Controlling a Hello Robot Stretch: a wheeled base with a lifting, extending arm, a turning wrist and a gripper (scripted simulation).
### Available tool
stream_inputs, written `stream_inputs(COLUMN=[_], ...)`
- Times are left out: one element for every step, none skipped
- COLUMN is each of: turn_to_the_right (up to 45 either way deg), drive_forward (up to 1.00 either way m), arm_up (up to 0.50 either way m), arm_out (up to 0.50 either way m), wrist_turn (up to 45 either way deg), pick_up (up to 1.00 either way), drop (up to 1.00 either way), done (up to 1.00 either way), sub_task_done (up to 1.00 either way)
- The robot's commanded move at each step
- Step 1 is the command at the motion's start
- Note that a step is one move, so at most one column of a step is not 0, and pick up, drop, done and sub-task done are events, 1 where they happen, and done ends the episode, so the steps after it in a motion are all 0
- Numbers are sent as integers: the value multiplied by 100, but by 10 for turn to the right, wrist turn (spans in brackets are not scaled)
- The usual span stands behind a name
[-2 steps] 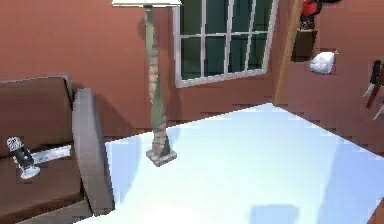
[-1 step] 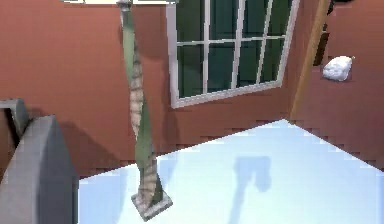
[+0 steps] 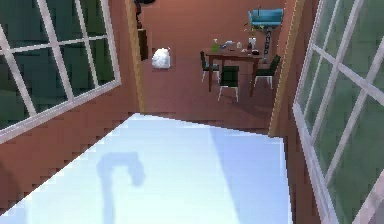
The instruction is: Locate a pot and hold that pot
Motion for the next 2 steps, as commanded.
stream_inputs(turn_to_the_right=[90, 0], drive_forward=[0, 100], arm_up=[0, 0], arm_out=[0, 0], wrist_turn=[0, 0], pick_up=[0, 0], drop=[0, 0], done=[0, 0], sub_task_done=[0, 0])
